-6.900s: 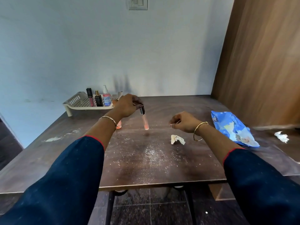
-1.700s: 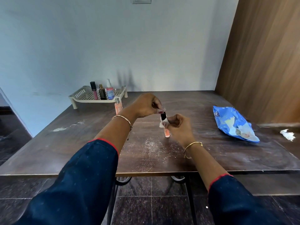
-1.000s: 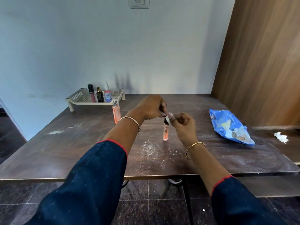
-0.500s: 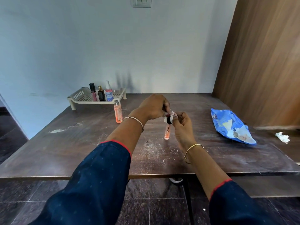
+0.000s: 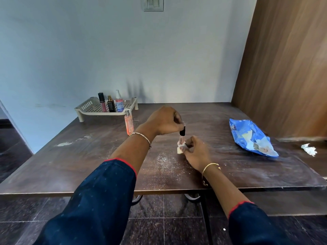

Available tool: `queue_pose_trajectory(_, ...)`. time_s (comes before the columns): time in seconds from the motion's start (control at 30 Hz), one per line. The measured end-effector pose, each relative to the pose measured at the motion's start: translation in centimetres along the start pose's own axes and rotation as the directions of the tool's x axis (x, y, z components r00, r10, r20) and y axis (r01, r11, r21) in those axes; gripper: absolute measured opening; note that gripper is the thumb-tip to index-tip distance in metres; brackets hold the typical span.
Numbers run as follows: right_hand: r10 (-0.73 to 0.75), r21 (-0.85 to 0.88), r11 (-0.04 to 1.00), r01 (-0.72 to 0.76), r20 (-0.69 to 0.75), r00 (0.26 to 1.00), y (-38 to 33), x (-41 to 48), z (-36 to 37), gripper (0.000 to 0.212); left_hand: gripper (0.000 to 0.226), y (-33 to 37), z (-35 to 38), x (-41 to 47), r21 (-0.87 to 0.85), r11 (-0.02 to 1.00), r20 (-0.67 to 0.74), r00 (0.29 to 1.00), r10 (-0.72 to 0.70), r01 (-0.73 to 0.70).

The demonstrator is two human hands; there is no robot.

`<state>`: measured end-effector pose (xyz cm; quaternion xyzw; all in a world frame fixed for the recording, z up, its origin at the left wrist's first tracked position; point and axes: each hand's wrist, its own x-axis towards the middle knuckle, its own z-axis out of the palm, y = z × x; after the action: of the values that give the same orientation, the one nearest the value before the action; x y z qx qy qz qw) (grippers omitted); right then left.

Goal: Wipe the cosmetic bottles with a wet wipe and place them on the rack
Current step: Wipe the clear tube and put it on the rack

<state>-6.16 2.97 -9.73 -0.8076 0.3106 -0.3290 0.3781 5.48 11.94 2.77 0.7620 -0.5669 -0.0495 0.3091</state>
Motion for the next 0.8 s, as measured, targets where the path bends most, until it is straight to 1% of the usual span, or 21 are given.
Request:
queue_pose_trajectory(0.07,-0.022,-0.179,0.984,0.021,-0.001,1.0,0.2,-0.1,-0.2,0.024,0.011,0.1,0.4,-0.4,-0.006,1.0,-0.047,0.999,-0.019,0.018)
queue_pose_trajectory(0.1,-0.026,-0.218,0.976,0.026,0.0,1.0,0.1,-0.1,-0.3,0.023,0.014,0.0,0.6,-0.5,-0.026,1.0,-0.063,0.998,-0.017,0.015)
queue_pose_trajectory(0.2,-0.024,-0.206,0.978,0.022,-0.003,1.0,-0.5,0.0,-0.5,0.024,0.021,-0.1,1.2,-0.6,-0.13,0.992,-0.091,0.996,-0.014,0.002)
queue_pose_trajectory(0.27,-0.002,-0.087,0.996,0.001,-0.015,1.0,-1.0,-0.1,-0.6,0.023,0.021,-0.3,1.2,-0.7,-0.229,0.973,-0.083,0.996,-0.038,0.018)
queue_pose_trajectory(0.33,0.027,0.121,0.992,-0.024,-0.02,0.999,-1.6,-0.3,-0.8,0.022,0.022,-0.7,1.1,-1.1,-0.354,0.935,-0.076,0.995,-0.071,0.04)
queue_pose_trajectory(0.43,0.038,0.395,0.918,-0.044,0.023,0.999,-3.3,-0.7,-1.5,0.019,0.026,-0.8,0.9,-1.9,-0.574,0.818,-0.08,0.992,-0.094,0.031)
queue_pose_trajectory(0.53,0.013,0.582,0.813,-0.015,0.008,1.0,-5.3,-1.3,-2.0,0.015,0.024,-0.3,0.8,-2.4,-0.704,0.71,-0.091,0.99,-0.104,0.01)
queue_pose_trajectory(0.63,-0.018,0.673,0.739,0.024,-0.016,1.0,-6.8,-2.2,-1.8,0.012,0.021,0.3,0.5,-3.0,-0.764,0.645,-0.127,0.986,-0.111,-0.025)
queue_pose_trajectory(0.7,-0.035,0.676,0.734,0.06,-0.051,0.998,-7.3,-2.9,-1.4,0.011,0.02,0.5,0.6,-3.4,-0.802,0.595,-0.157,0.979,-0.127,-0.052)
queue_pose_trajectory(0.8,-0.068,0.619,0.779,0.096,-0.069,0.995,-7.3,-4.2,-0.8,0.012,0.018,0.3,0.6,-4.0,-0.906,0.419,-0.145,0.97,-0.193,-0.052)
